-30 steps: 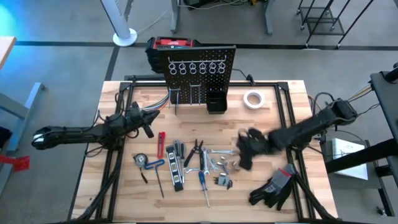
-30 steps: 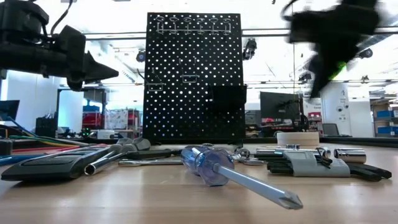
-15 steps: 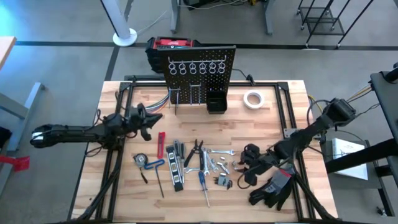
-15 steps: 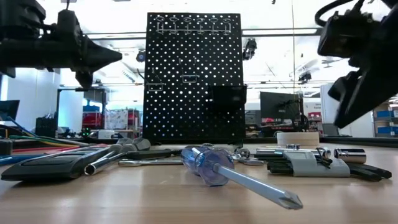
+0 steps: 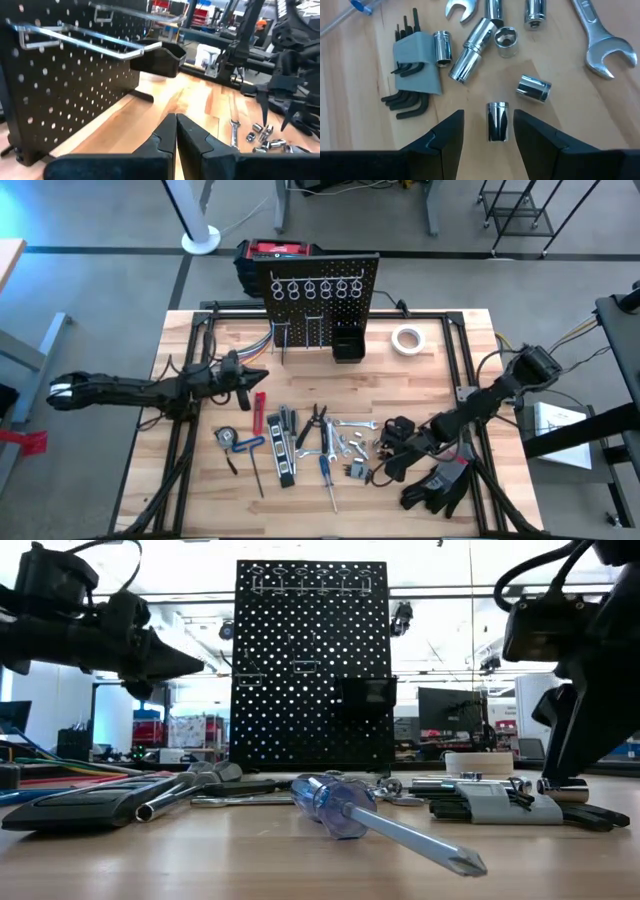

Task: Hang tools onto peg board
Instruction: Put the socket into the black tool bin on the peg board

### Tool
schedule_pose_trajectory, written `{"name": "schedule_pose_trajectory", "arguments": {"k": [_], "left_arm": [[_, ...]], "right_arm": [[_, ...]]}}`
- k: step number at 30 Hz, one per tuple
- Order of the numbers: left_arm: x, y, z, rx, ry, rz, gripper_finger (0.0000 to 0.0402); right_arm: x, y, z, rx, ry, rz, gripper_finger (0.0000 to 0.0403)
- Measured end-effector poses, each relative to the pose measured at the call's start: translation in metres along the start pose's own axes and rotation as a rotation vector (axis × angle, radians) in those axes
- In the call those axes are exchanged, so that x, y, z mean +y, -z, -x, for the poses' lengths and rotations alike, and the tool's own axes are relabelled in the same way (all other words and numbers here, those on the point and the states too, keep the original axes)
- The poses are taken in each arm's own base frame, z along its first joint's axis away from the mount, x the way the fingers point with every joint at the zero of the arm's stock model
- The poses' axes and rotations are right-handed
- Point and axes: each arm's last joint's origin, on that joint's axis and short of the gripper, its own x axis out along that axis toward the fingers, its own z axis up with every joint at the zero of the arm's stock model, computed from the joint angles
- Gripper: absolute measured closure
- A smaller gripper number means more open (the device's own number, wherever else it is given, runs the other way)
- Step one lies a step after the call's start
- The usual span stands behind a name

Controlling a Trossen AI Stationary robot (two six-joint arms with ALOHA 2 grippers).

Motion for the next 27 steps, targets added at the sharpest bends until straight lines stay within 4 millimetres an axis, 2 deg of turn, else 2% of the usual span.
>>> {"name": "schedule_pose_trajectory", "arguments": {"k": [5, 10, 16, 19, 22, 27], "left_arm": [[0.000, 0.002, -0.004, 0.013, -0.005, 0.037, 0.0401], [-0.003, -0.007, -0.010, 0.012, 0.000, 0.041, 0.0401], [-0.008, -0.020, -0.021, 0.016, 0.017, -0.006, 0.0401], [-0.010, -0.025, -0.026, 0.017, 0.018, -0.019, 0.0401], [-0.011, -0.025, -0.027, 0.027, 0.022, -0.021, 0.0401], [-0.014, -0.027, -0.025, 0.028, 0.136, -0.046, 0.0401]], "right_arm": [[0.003, 0.001, -0.012, 0.022, 0.036, 0.010, 0.0249], [0.004, 0.001, -0.022, 0.022, 0.085, -0.009, 0.0287], [0.004, 0.000, -0.020, 0.037, 0.126, -0.049, 0.0358], [0.002, -0.004, -0.015, 0.014, 0.126, -0.044, 0.0358], [-0.007, -0.015, -0.008, -0.021, 0.161, -0.048, 0.0358], [-0.008, -0.053, 0.017, -0.149, 0.093, -0.014, 0.0358]]}}
